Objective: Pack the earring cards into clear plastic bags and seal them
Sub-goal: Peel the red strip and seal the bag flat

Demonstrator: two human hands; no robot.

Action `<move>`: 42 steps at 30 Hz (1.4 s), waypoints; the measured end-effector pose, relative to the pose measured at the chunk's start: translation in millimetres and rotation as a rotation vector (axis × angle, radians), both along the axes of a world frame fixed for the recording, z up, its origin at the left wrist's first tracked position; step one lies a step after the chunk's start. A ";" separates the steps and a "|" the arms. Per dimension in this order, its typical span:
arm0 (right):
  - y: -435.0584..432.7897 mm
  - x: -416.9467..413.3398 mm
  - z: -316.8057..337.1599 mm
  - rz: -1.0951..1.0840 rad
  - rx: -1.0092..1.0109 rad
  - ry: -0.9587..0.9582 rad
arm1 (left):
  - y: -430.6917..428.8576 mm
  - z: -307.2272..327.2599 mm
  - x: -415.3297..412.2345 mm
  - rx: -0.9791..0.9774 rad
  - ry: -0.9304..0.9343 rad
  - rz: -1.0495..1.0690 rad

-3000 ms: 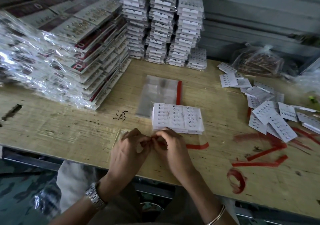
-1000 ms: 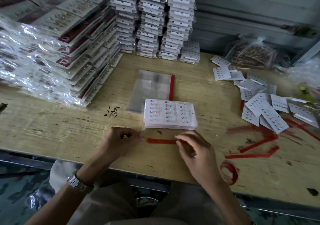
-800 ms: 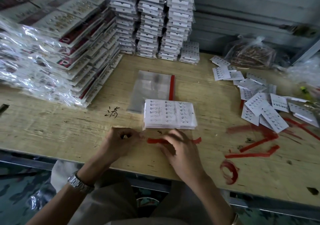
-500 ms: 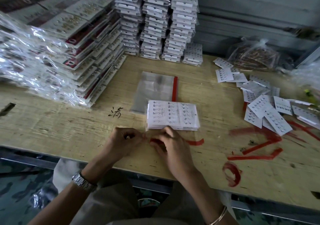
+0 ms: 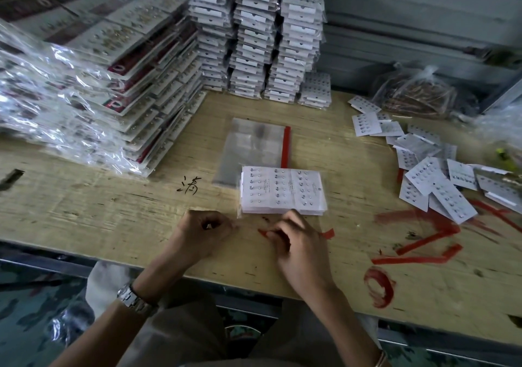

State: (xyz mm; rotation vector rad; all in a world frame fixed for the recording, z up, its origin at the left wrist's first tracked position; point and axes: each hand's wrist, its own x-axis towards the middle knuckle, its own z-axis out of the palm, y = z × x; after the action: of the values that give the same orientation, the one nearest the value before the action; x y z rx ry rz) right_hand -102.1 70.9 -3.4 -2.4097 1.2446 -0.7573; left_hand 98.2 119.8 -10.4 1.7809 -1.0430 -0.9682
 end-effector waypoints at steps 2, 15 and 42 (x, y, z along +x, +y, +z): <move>-0.1 -12.6 2.9 -0.058 -0.064 0.013 | 0.6 1.2 0.4 0.006 0.005 0.004; -27.0 -120.3 3.7 -0.381 -0.194 0.102 | 0.8 4.3 0.6 0.060 0.019 0.015; -89.8 -211.6 3.1 -0.718 -0.106 0.325 | -0.8 -5.5 5.0 0.024 -0.083 0.004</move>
State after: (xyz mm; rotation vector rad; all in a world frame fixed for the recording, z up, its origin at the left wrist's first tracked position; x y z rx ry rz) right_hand -313.7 -18.9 -0.2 -2.2046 2.3111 -0.6198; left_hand 103.2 119.0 -15.8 1.8559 -1.0832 -0.9143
